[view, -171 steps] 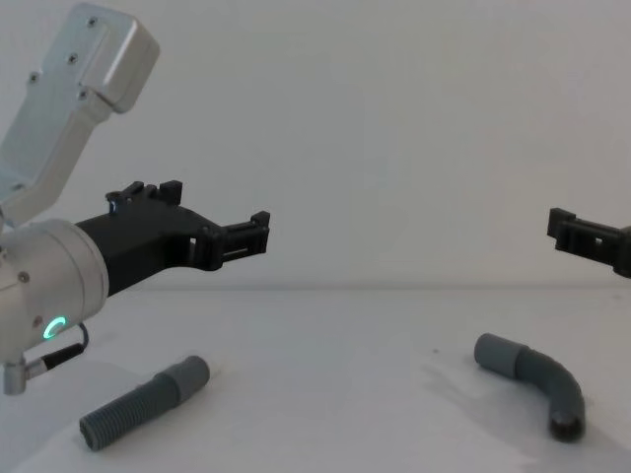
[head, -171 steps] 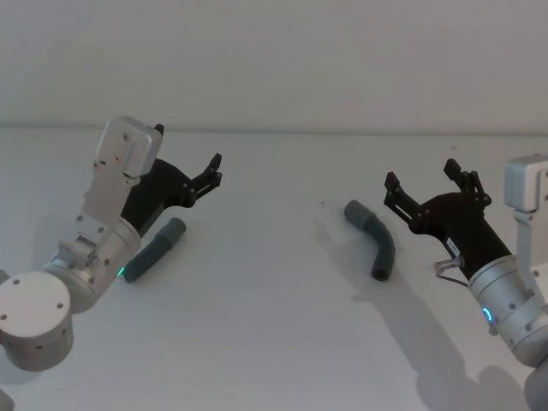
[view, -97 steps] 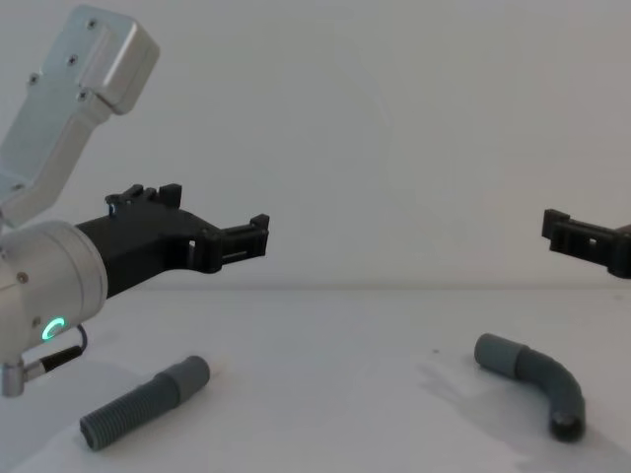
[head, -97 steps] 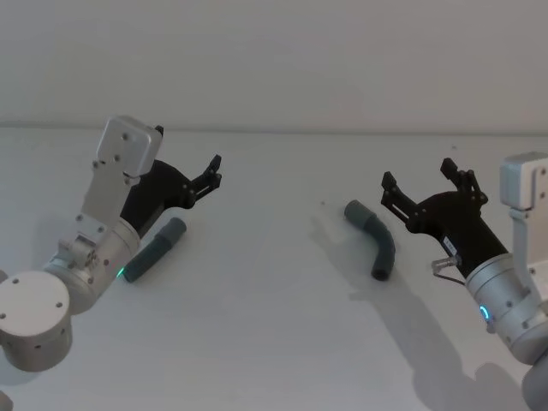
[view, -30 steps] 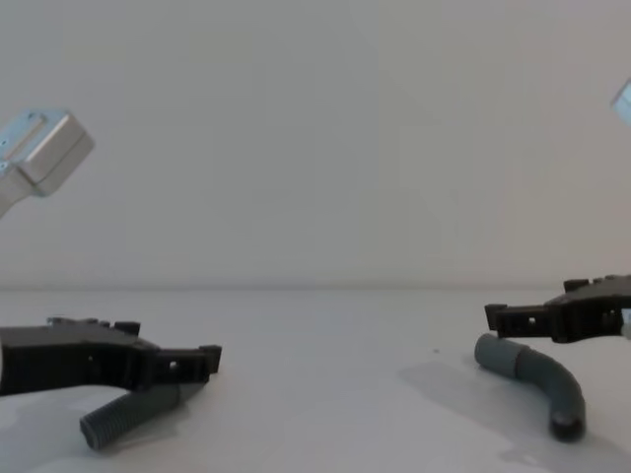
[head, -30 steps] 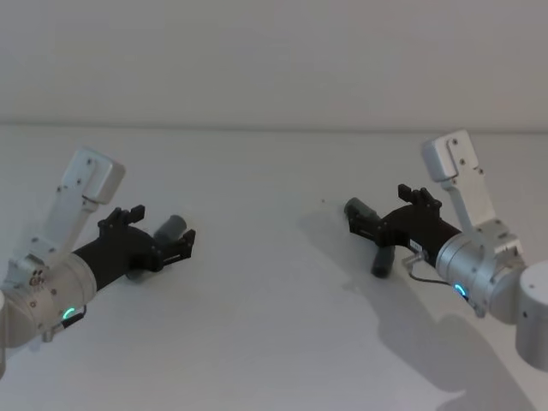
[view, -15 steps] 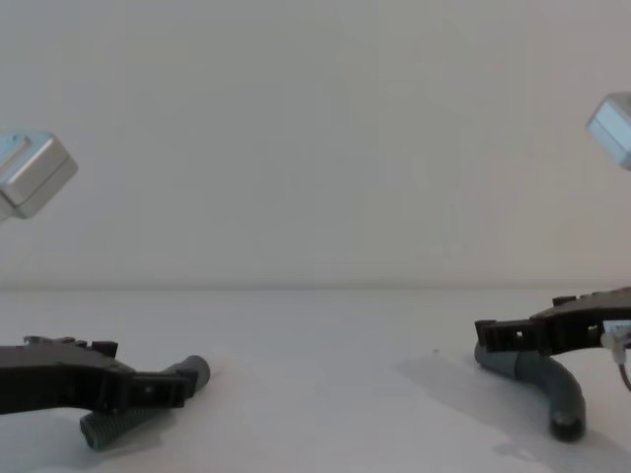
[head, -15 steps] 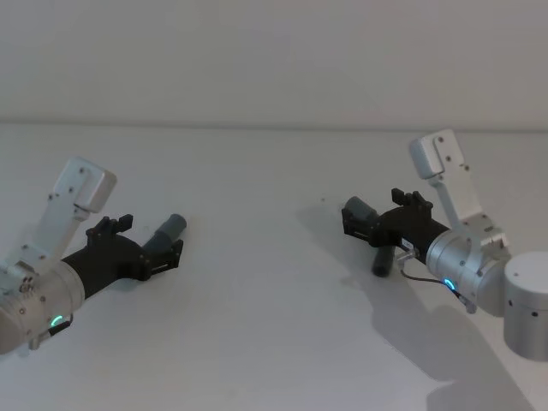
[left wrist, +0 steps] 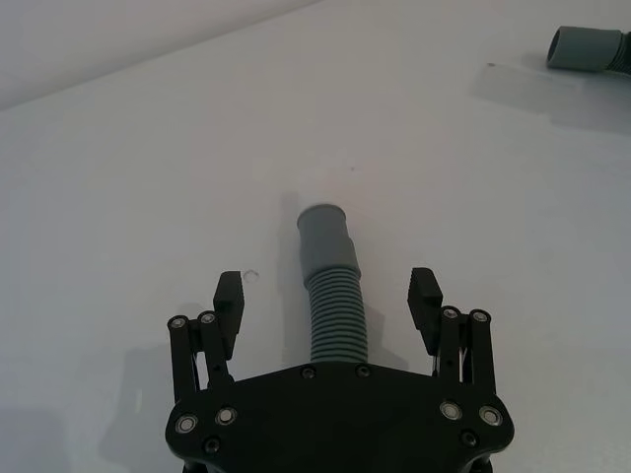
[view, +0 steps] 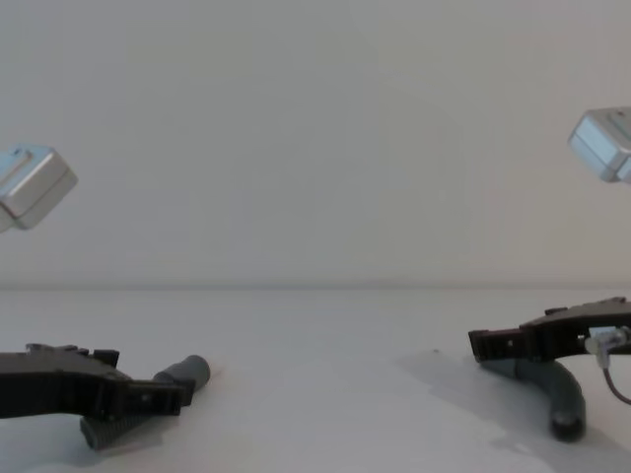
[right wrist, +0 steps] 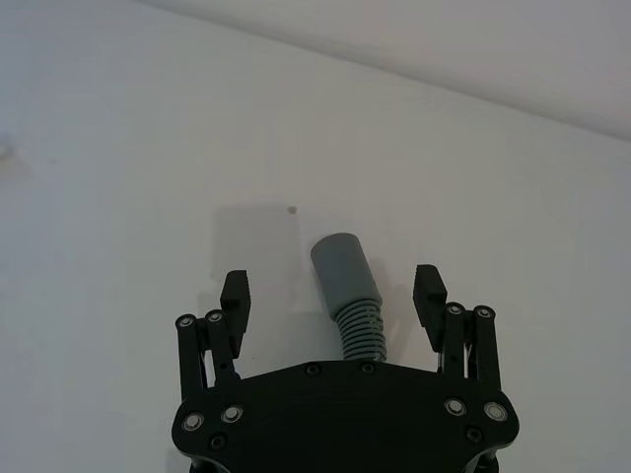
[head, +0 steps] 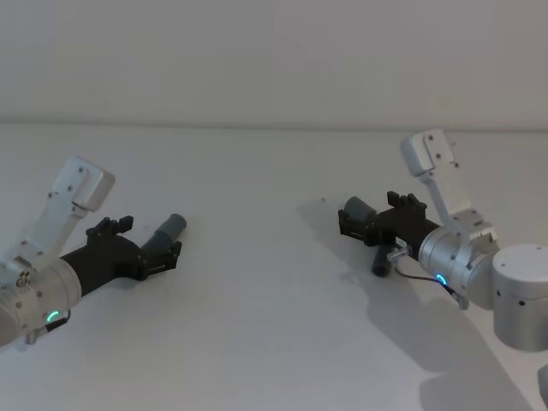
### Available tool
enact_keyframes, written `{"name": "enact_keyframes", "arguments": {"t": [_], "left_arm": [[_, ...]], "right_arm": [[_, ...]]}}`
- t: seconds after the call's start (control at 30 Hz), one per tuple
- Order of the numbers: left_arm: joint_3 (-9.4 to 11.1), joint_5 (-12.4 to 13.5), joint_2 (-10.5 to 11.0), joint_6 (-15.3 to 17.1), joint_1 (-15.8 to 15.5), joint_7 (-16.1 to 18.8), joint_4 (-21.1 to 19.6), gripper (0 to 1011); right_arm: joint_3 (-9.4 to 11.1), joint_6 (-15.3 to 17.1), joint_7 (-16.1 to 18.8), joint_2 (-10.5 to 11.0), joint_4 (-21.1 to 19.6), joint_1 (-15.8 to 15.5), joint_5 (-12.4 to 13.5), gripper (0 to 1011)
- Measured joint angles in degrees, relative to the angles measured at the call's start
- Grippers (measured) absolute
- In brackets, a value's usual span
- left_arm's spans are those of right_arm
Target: Use both hands to pick up one end of the pipe from the table, align the ends, and insert them.
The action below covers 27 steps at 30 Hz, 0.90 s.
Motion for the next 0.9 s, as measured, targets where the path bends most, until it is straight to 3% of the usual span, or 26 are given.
{"name": "enact_keyframes", "arguments": {"t": [0.9], "left_arm": [[0.4,1.6,-1.8,-0.9,-2.0,-1.8,3.8,1001]], "right_arm": [[-0.8,3.0,0.7,-0.7,2.6,2.4,-2.3,1000]]}}
